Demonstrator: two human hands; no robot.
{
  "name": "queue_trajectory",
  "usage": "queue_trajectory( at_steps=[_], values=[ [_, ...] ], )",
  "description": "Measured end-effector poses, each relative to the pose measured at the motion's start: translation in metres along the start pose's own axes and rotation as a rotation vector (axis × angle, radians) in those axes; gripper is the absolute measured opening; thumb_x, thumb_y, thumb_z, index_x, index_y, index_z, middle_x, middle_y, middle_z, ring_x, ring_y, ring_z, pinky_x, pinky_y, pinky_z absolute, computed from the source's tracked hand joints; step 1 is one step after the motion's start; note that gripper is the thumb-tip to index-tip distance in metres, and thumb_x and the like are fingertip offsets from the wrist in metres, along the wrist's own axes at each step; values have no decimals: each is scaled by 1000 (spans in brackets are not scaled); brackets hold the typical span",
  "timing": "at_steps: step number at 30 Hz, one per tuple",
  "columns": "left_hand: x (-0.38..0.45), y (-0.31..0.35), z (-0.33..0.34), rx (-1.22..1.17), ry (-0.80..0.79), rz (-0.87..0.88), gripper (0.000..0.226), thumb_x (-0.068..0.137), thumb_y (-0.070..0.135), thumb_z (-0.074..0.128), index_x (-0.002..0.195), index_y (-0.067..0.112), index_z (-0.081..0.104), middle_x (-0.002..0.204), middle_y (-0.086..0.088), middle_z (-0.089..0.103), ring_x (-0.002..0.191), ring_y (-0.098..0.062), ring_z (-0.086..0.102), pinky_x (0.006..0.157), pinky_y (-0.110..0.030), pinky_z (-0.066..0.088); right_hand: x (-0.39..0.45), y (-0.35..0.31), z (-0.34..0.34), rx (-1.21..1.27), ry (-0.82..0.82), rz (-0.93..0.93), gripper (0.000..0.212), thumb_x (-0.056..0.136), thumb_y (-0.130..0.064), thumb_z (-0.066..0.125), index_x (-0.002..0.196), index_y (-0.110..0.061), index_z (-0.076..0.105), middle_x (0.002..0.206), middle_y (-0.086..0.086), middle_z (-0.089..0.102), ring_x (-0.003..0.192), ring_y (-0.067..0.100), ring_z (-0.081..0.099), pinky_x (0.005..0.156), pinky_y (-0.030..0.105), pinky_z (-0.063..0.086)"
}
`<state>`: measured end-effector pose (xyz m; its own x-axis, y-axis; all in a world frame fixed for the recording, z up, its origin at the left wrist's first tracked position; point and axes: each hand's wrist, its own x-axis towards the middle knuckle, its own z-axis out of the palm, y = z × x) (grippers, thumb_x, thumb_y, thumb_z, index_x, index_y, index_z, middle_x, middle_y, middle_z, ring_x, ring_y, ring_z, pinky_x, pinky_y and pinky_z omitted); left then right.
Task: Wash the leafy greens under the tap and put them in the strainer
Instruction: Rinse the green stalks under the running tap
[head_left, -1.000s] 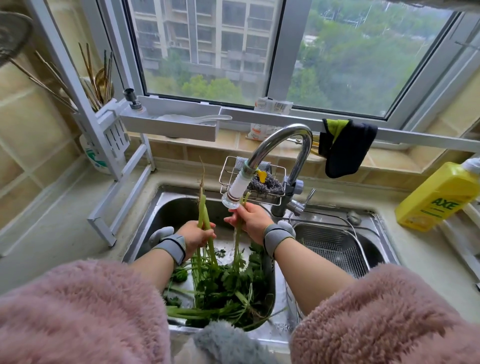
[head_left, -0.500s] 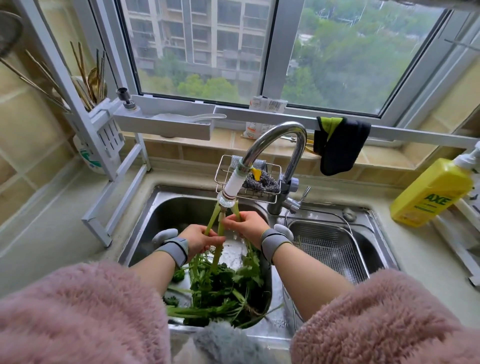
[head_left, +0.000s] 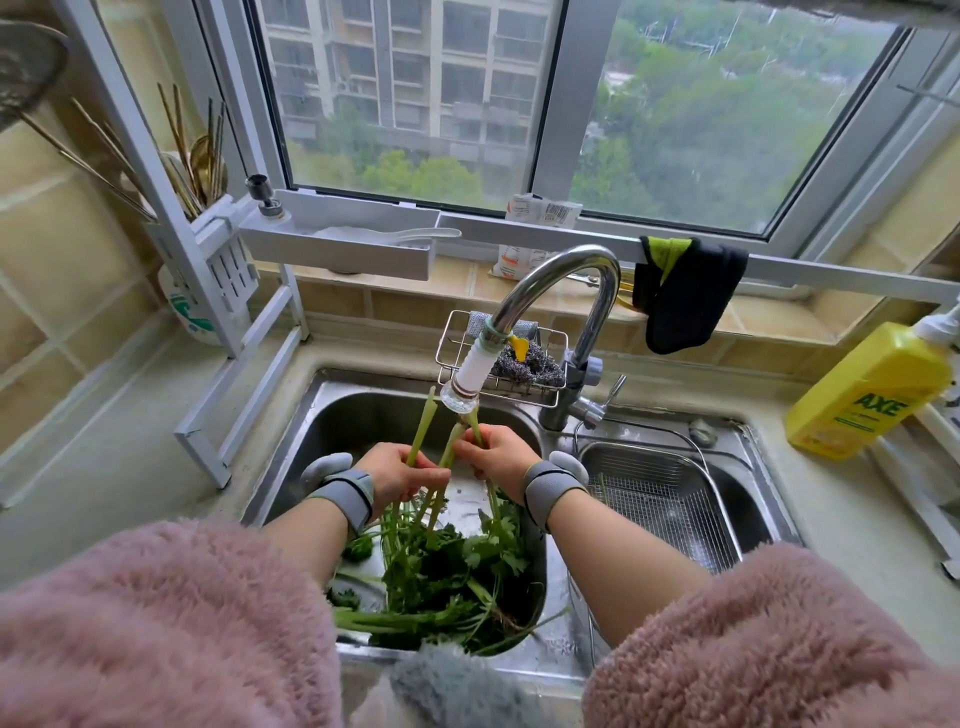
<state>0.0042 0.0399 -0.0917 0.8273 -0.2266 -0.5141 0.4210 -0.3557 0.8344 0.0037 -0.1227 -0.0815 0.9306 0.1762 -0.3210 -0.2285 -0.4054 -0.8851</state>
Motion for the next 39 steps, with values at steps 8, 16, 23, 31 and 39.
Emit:
queue_trajectory(
  at_steps=[8, 16, 23, 31, 39],
  values=[
    [1, 4, -3, 88, -26, 14, 8, 85, 14, 65, 79, 11, 62, 68, -1, 53, 59, -11, 44, 57, -22, 39, 1, -1, 0, -214, -13, -63, 11, 96, -13, 46, 93, -12, 56, 68, -8, 49, 60, 3, 44, 60, 16, 37],
    [6, 7, 2, 103, -53, 53, 9, 89, 17, 61, 81, 13, 59, 67, 0, 49, 58, -11, 40, 57, -22, 36, 0, -6, 2, -98, -17, 14, 26, 98, -20, 46, 105, -1, 63, 75, 0, 58, 66, 9, 51, 66, 18, 44],
    [7, 9, 0, 161, -60, 37, 15, 90, 14, 59, 75, 13, 59, 62, 1, 47, 55, -10, 39, 55, -21, 34, 2, -1, 0, -362, -19, -55, 13, 93, -24, 55, 94, -12, 59, 83, 3, 58, 78, 17, 53, 77, 30, 44],
    [7, 7, -2, 203, -99, -11, 19, 91, 10, 57, 72, 12, 61, 60, 0, 46, 54, -11, 38, 54, -22, 33, 6, 1, -6, -598, -6, -13, 34, 95, -17, 51, 63, -22, 39, 66, -7, 43, 73, 16, 44, 65, 22, 31],
    [4, 8, -4, 190, -107, -15, 25, 91, 6, 56, 67, 10, 60, 54, 0, 42, 51, -11, 34, 50, -21, 30, 11, 3, -4, -670, 29, 17, 19, 97, -16, 46, 99, -2, 59, 107, 19, 62, 93, 29, 56, 73, 29, 36]
  ],
)
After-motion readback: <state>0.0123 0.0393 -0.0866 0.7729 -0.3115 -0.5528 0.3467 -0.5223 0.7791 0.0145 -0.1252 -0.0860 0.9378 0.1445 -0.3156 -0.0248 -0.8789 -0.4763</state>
